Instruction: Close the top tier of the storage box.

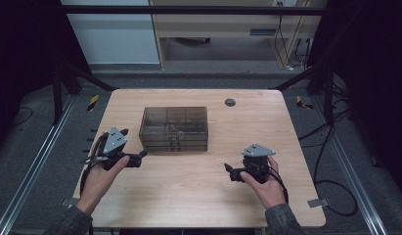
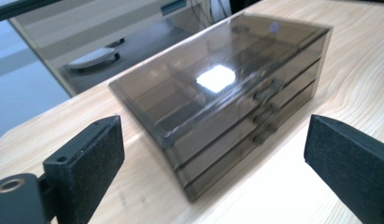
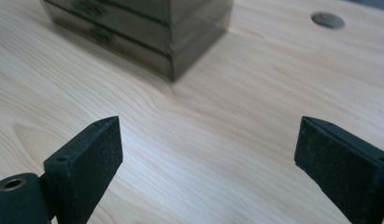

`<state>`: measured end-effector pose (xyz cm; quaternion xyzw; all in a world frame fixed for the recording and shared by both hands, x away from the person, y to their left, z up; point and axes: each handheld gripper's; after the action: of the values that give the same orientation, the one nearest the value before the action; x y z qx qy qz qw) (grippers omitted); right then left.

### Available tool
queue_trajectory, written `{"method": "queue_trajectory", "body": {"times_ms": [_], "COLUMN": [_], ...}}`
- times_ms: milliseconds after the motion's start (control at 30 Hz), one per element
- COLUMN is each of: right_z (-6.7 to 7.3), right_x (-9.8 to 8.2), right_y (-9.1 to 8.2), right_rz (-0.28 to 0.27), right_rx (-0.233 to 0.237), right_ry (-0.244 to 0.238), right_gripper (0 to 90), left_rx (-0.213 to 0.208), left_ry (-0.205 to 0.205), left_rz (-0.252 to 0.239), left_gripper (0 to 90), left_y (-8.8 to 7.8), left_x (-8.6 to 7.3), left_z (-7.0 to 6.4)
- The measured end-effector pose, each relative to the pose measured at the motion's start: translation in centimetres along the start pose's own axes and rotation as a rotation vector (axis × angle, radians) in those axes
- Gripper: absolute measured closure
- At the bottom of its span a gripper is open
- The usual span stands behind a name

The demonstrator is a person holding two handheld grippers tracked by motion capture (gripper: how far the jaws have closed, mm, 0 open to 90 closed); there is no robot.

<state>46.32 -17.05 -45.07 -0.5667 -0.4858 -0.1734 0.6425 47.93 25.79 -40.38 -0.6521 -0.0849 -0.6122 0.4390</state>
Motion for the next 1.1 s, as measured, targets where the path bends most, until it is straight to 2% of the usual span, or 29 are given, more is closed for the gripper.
{"method": "queue_trajectory", "body": {"times_ms": [100,233,333,467,600,667,733,800,833,867,1100], "right_z": [-0.9,-2.3,-3.2,-4.3,-5.7,-6.2,-6.6,-7.1,-7.4,-7.6,-8.6], "right_x": [-1.0,-2.4,-3.3,-4.4,-5.2,-5.4,-5.4,-5.5,-5.5,-5.6,-5.7], "right_y": [-0.1,-0.1,-0.1,-0.1,0.2,0.4,0.5,0.7,0.8,1.0,2.0], "right_rz": [0.016,0.045,0.061,0.055,0.065,0.061,0.062,0.055,0.057,0.052,0.046], "right_rx": [-0.022,-0.044,-0.074,-0.102,-0.132,-0.146,-0.153,-0.161,-0.161,-0.174,-0.197], "right_ry": [-0.007,0.021,0.039,0.039,0.051,0.055,0.088,0.100,0.120,0.106,0.171], "right_gripper": [8.0,8.1,8.9,9.9,9.9,9.9,10.0,10.0,10.1,10.2,13.5], "left_rx": [0.007,0.032,0.051,0.080,0.099,0.105,0.117,0.128,0.133,0.138,0.143], "left_ry": [0.006,0.009,-0.015,-0.017,-0.059,-0.076,-0.085,-0.098,-0.098,-0.096,-0.093], "left_rz": [0.000,-0.014,-0.001,0.012,0.024,0.021,0.031,0.025,0.023,0.024,0.032], "left_gripper": [5.2,5.3,5.4,5.1,5.0,5.0,5.0,5.1,5.1,5.1,5.1], "left_y": [-0.5,-1.1,-1.3,-1.3,-0.8,-0.6,-0.3,0.1,0.2,0.4,1.8], "left_x": [-1.1,-2.6,-3.9,-5.8,-7.6,-8.1,-8.5,-8.8,-8.8,-8.9,-9.4], "left_z": [0.3,1.1,1.7,2.2,3.2,3.5,4.1,4.6,4.7,4.9,5.1]}}
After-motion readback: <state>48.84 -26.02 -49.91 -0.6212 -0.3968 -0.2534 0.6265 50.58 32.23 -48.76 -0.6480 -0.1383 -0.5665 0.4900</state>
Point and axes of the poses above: each handheld gripper's, and its own axes: y roughly forward along the jaws, x roughly out of its top, z roughly to its left, and after that the axes turned 10 degrees about -x, right-handed
